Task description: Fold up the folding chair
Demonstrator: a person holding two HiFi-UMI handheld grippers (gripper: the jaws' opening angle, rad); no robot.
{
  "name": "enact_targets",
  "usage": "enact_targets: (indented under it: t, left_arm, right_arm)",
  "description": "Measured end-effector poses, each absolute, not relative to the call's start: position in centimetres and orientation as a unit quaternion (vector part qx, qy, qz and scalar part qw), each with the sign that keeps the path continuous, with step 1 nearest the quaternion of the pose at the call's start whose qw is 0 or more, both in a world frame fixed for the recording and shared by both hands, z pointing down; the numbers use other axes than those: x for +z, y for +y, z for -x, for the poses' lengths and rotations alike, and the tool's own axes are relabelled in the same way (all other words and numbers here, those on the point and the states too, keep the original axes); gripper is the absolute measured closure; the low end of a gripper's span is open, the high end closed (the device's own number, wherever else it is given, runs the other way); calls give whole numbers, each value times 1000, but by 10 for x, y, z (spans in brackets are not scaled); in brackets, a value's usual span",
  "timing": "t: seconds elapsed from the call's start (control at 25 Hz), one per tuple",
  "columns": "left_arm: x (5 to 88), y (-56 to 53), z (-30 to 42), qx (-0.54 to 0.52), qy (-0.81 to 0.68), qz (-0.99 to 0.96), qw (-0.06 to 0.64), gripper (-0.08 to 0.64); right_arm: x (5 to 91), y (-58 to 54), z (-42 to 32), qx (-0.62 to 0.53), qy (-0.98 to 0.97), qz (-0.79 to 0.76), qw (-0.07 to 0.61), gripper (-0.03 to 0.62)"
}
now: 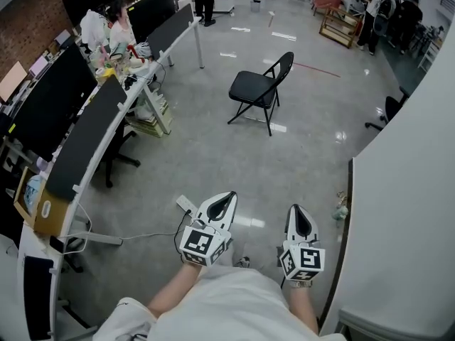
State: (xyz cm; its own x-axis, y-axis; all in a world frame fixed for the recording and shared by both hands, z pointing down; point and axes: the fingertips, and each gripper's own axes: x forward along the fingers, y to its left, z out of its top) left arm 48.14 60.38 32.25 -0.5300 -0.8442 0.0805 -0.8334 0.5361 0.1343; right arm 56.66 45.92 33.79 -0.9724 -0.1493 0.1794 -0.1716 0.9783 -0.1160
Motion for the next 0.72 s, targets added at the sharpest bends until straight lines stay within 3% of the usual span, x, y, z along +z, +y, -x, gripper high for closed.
enact_targets:
  t: [0.72]
  left_arm:
    - [328,570,-340,-59,-868,-488,73,548]
  right_arm:
    - [344,431,-435,51,-988,-93,110,586]
